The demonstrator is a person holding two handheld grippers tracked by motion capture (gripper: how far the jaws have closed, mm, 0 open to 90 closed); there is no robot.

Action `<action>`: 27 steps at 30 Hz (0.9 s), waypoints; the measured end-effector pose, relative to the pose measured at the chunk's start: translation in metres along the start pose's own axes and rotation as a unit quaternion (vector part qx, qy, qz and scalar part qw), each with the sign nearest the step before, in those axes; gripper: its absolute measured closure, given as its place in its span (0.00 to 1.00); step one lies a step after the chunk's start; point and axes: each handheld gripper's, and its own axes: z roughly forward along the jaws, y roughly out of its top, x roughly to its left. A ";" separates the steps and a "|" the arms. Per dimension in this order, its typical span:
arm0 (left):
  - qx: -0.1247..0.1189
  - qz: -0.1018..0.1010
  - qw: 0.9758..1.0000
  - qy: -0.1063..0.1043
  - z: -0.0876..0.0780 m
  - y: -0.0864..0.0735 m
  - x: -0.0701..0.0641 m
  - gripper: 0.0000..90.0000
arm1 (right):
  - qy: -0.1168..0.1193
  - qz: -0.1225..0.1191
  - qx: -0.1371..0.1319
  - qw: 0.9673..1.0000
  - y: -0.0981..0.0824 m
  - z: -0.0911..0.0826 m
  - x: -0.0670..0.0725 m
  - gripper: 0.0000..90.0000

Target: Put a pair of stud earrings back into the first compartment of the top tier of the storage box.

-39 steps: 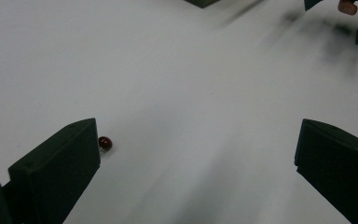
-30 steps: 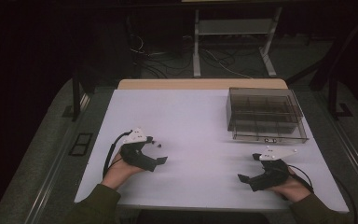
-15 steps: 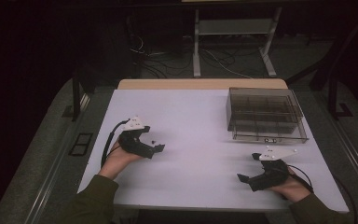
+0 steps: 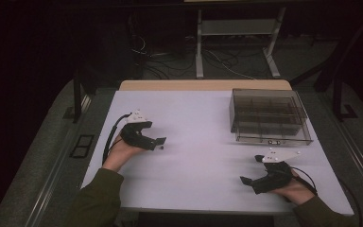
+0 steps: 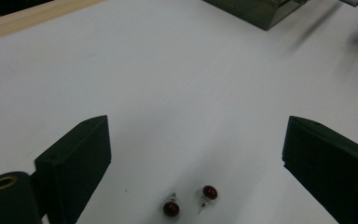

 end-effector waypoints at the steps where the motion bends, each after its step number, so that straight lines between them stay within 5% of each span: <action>1: 0.001 -0.002 1.000 0.001 0.000 -0.001 0.001 0.11 | 0.000 0.001 0.001 1.000 0.000 0.000 0.000 0.00; 17: 0.038 0.013 0.999 0.005 0.004 -0.010 0.004 0.52 | 0.002 -0.006 0.005 1.000 0.000 0.001 0.001 0.00; 27: 0.059 0.015 0.998 0.007 0.008 -0.016 0.010 0.69 | 0.004 -0.009 0.007 1.000 0.000 0.001 0.002 0.00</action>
